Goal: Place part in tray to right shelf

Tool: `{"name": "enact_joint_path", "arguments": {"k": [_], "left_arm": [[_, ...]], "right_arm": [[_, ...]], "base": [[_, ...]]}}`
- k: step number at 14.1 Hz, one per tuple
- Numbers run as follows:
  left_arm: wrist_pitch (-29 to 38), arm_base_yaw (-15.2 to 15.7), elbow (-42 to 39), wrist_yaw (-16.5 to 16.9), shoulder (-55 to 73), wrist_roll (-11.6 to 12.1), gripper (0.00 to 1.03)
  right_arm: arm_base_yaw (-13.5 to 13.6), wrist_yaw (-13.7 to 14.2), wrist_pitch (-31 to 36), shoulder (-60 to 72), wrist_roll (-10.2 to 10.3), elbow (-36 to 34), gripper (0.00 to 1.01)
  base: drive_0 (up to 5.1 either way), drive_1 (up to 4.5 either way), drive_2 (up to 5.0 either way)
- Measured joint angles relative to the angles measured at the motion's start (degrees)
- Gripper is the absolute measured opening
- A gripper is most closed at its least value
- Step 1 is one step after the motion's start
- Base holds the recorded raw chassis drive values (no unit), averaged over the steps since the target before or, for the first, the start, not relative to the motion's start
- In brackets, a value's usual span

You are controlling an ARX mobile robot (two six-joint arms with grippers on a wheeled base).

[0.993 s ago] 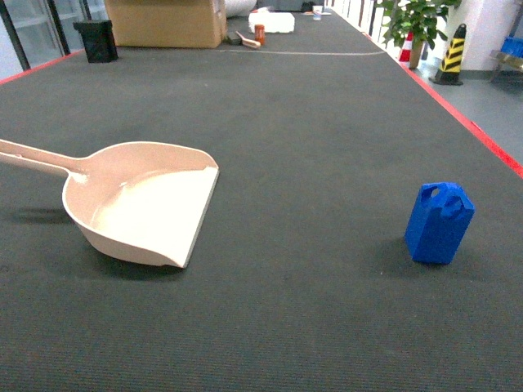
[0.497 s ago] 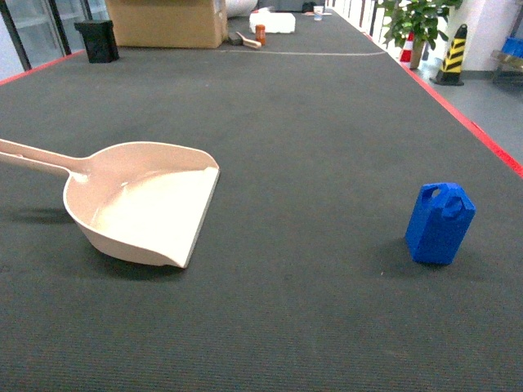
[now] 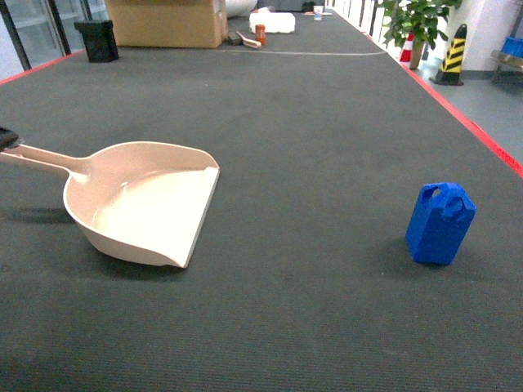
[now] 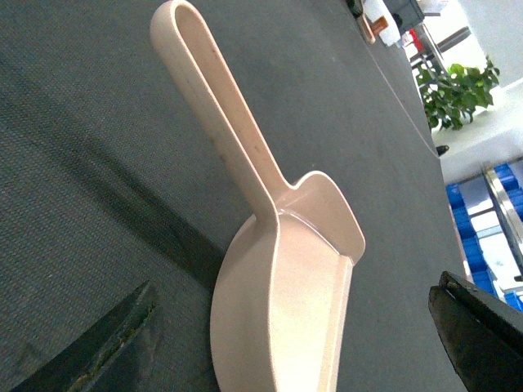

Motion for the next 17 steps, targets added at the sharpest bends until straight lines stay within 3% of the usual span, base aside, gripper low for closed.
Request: {"name": "enact_joint_path", "arguments": {"k": [2,5,8,10,11,12,14,15,17], "left_arm": [[-0.11,0.17,7.58,1.36,6.99,-2.60,0.98],[-4.70,-0.04,18.71,0.37,16.63,-4.24,0.98],[-7.02,1.53,28.22,0.24,23.54,-5.33,0.98],[-7.08,3.37,33.73,2.08,27.63,-7.32,0.98],[-9.73,4.76,37.77,3.17,30.40,-7.91,0.87],[-10.27,5.14,38.95,3.74,32.00,-9.14,0.70],[-8.11,4.90,38.21,5.66,32.26,-9.49,0.44],[-4.52,4.59,36.50,6.95,31.80,-11.28,0.30],[0.04,3.78,32.57,8.52,28.55,-15.21,0.19]], "right_arm": [[0.00,0.00,0.00,0.00,0.00,0.00,0.98],[0.00,0.00,-0.02,0.00,0.00,0.00,0.98],[0.00,0.00,0.00,0.00,0.00,0.00,0.98],[0.00,0.00,0.00,0.00,0.02,0.00,0.98],[0.00,0.00,-0.02,0.00,0.00,0.00,0.98],[0.00,0.02,0.00,0.00,0.02,0.00,0.98],[0.00,0.00,-0.02,0.00,0.00,0.00,0.98],[0.00,0.02,-0.02,0.00,0.02,0.00,0.98],[0.00,0.00,0.00,0.00,0.02,0.00,0.98]], "base": [[0.0,0.00,0.0],[0.0,0.00,0.0],[0.0,0.00,0.0],[0.0,0.00,0.0],[0.0,0.00,0.0],[0.0,0.00,0.0],[0.0,0.00,0.0],[0.0,0.00,0.0],[0.0,0.00,0.0]]}}
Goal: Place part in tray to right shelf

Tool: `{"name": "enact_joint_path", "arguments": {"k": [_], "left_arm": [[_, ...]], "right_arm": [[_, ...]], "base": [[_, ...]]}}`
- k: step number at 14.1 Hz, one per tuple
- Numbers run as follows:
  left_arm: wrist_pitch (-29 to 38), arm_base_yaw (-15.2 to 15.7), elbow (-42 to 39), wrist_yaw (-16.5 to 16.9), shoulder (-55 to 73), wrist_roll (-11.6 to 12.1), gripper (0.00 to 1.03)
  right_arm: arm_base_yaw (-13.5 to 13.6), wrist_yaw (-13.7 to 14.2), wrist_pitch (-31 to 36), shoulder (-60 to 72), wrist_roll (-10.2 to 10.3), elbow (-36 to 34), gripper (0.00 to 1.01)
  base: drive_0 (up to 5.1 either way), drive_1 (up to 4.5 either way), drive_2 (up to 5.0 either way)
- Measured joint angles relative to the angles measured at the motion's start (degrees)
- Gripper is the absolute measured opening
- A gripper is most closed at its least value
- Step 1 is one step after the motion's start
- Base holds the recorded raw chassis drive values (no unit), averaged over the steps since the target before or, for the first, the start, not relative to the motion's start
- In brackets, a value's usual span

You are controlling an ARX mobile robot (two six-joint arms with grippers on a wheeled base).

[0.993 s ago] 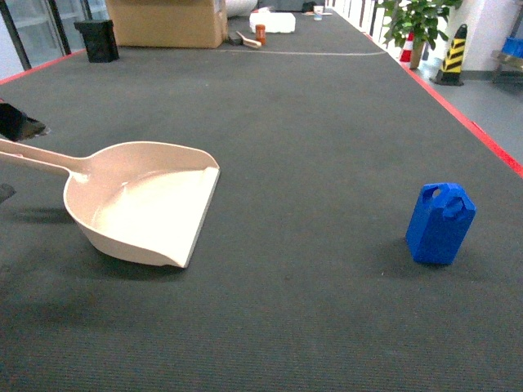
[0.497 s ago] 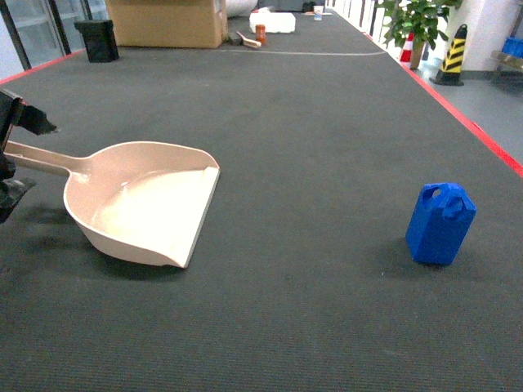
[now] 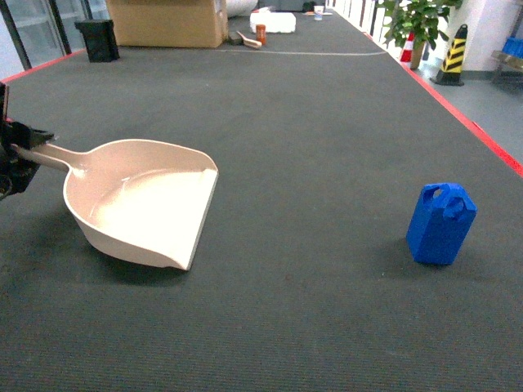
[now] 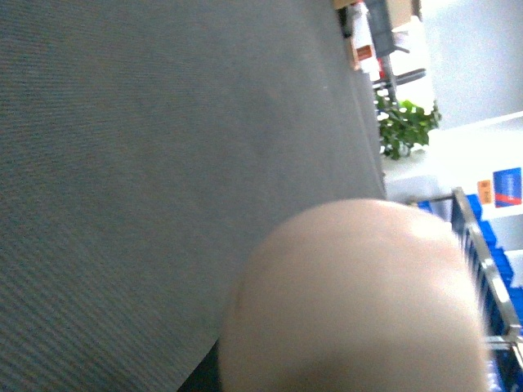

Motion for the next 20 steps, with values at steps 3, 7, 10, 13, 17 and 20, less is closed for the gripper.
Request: {"name": "enact_joint_path", "arguments": {"k": [3,7,10,13,17,20], "left_arm": [[8.13,-3.72,-10.54,1.60,-6.73,-0.63,0.17],[19.08,-12.46,-20.39,1.25,-15.72,-5.22,0.17],[20.28,-20.81,-25.59,-3.91,-17.44,-10.14,0.17],[20.61,-29.09,-24.90,-7.98,-17.42,-14.01,0.16],[19.34,-32.35,-25.20,-12.59,-19.63,-18.71,0.16],[19.23,-33.59,-25.49,-12.28,-20.33,-19.89,0.16]], "right_arm": [[0.00,0.02,0.00,0.00,-0.02,0.00,0.98],[0.00,0.02,-0.02,0.00,-0.02,0.00,0.98],[0.00,0.02,-0.02,0.00,-0.02,0.00,0.98],[0.00,0.02,-0.02,0.00,-0.02,0.00,0.98],[0.00,0.00,-0.02,0.00,-0.02,0.00,0.98],[0.00,0.02,-0.02,0.00,0.00,0.00,0.98]], "base": [[0.0,0.00,0.0],[0.0,0.00,0.0],[0.0,0.00,0.0],[0.0,0.00,0.0],[0.0,0.00,0.0],[0.0,0.00,0.0]]}}
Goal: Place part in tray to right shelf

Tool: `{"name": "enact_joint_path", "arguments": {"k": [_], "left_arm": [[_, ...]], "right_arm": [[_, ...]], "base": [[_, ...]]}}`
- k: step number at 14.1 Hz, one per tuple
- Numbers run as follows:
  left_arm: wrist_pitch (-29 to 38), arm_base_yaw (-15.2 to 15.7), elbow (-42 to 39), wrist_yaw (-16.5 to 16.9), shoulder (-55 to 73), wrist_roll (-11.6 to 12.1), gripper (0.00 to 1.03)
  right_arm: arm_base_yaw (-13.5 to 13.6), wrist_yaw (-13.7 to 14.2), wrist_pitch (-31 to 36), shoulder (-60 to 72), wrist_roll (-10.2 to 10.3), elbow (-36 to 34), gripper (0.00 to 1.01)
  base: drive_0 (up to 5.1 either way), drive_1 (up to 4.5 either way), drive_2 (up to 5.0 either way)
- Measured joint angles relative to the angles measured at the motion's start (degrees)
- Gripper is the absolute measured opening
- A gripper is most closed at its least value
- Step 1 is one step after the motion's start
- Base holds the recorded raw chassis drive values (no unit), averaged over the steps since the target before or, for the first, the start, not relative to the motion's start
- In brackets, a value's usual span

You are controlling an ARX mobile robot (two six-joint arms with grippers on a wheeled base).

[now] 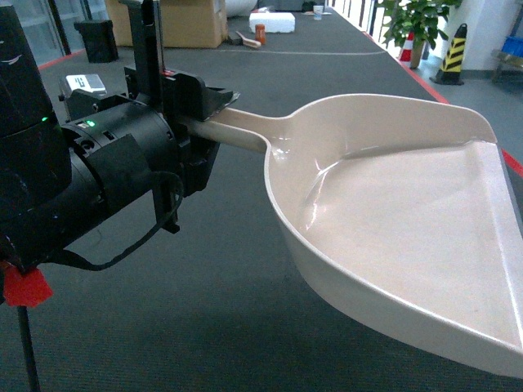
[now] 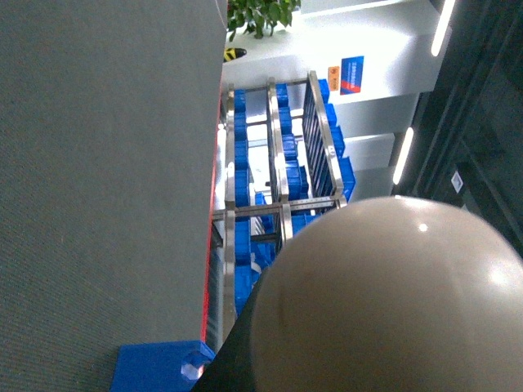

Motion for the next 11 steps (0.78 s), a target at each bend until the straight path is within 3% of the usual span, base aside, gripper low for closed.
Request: {"name": "enact_joint_path", "arguments": {"k": [2,3,4,5,6,7,9,10,11], "left_arm": [[0.04,0.57,0.00,-0.39,0.00,-0.46,0.16],[0.04,0.70,0.00,-0.42,0.00,-0.52,0.16],[0.09,0.55,0.00,-0.42,0.00,-0.52,0.16],[0.04,0.33,0.00,-0.17,0.00,-0.57,0.16],[-0.07,0.31,0.00,-0.17,0.00,-0.59,0.16],[0.15,0.31,0.00,-0.22,0.00,-0.59,0.16],[0.00,0.42,0.00,-0.35,0.00,-0.57,0.16],[0.07,0.42,0.00,-0.31,0.00,-0.57,0.16],[0.02,0.42,0.00,-0.24,0.00,-0.57,0.16]], "right_arm": [[0.11,0.52,-0.68,0.11,-0.07,0.07,0.98],[1.40,8.04,-8.59,6.51,-1.64,3.32,0.98],[-4.33,8.00,-3.63,16.94,-4.17,4.22,0.98],[-10.93,3.74,4.37,26.21,-6.86,4.28,0.98],[-15.04,-2.10,13.27,36.61,-9.66,5.55,0.98],[-17.44,-6.97,22.64,48.39,-12.07,7.74,0.98],[-17.25,-14.40,38.10,71.25,-14.78,14.08,0.98],[-15.61,-17.62,42.82,80.76,-15.39,17.86,0.98],[-13.38,-20.68,43.25,88.11,-16.17,21.49,0.98]], "base": [[0.0,0.00,0.0],[0.0,0.00,0.0],[0.0,0.00,0.0],[0.0,0.00,0.0],[0.0,0.00,0.0],[0.0,0.00,0.0],[0.0,0.00,0.0],[0.0,0.00,0.0],[0.0,0.00,0.0]]}}
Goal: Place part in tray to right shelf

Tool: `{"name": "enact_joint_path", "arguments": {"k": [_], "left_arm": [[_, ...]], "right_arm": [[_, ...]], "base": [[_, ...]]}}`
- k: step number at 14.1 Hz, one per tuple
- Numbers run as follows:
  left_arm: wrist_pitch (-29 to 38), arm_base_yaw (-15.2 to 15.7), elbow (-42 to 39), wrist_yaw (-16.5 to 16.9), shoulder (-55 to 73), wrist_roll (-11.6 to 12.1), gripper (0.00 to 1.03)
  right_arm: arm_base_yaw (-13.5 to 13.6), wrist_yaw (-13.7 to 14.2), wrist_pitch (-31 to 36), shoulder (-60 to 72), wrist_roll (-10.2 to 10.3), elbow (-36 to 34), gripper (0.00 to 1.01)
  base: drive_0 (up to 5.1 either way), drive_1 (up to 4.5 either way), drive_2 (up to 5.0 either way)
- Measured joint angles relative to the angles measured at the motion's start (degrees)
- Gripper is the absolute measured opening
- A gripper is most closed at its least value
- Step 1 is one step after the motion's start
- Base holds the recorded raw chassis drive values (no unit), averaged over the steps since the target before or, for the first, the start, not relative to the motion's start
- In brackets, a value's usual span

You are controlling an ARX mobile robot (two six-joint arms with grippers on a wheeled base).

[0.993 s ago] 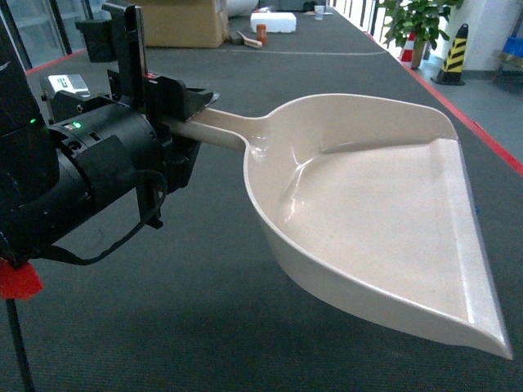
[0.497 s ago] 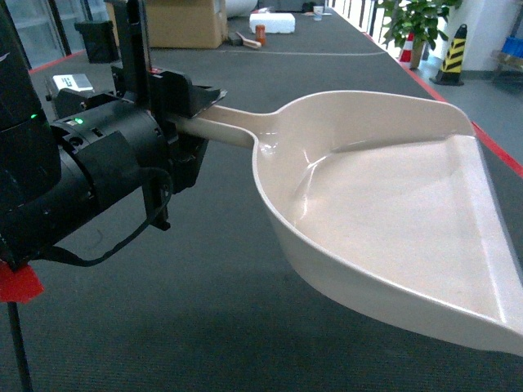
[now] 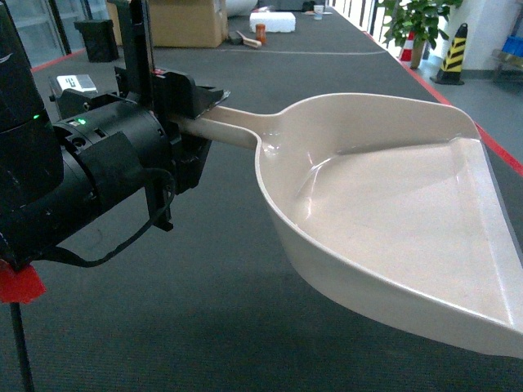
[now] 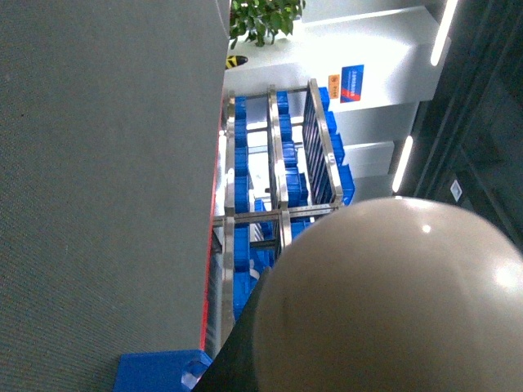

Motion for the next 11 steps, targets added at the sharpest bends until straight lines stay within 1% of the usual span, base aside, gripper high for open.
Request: {"name": "enact_joint_path", "arguments": {"k": [1,2,3,4,5,6,7,8,9,10,11], "left_arm": [[0.00,0.00,0.00,-0.02,0.00,-0.02,0.16],[0.02,0.00,0.00,0.00,0.00,-0.02,0.16],[0.02,0.00,0.00,-0.02,0.00,-0.02,0.16],[0.00,0.00,0.00,-0.02,0.00,-0.02,0.16],[0.02,0.00,0.00,-0.02,0.00,-0.02,0.16],[-0.02,0.00,0.00,-0.26,0.00,0.11,0.15],[-0.15,0.31,-0.02,-0.74,0.00,0.37,0.15],[-0.13,0.39,-0.02,-1.33,0.00,0.52,0.13],[-0.09,0.63,-0.02,-2.36,0.00,1.16,0.13],[-0.07,1.01,-0.02,-3.02,0.00,1.46,0.13],[-0.04,1.18,-0.02,-3.41,0.00,1.57,0.13]], "right_arm": [[2.93,-0.37,0.52,6.25,-0.48,2.62,0.98],[5.77,-0.13,0.81,11.56,-0.94,5.64,0.98],[8.00,0.20,1.25,15.43,-0.96,8.68,0.98],[10.43,1.49,2.14,19.39,-1.20,12.39,0.98],[12.46,2.54,2.93,22.99,-0.96,16.02,0.98],[13.99,3.89,2.64,25.59,0.04,18.88,0.98],[15.34,4.52,0.63,28.24,1.53,22.58,0.98],[16.55,5.95,-0.66,30.64,2.89,25.88,0.98],[17.62,6.56,-1.25,32.76,4.72,28.81,0.98],[18.73,7.02,-1.73,34.73,6.82,31.50,0.94],[19.43,7.54,-1.20,35.82,8.90,32.79,0.83]], "base": [[0.0,0.00,0.0],[0.0,0.00,0.0],[0.0,0.00,0.0],[0.0,0.00,0.0],[0.0,0.00,0.0],[0.0,0.00,0.0],[0.0,0.00,0.0],[0.0,0.00,0.0],[0.0,0.00,0.0],[0.0,0.00,0.0],[0.0,0.00,0.0]]}}
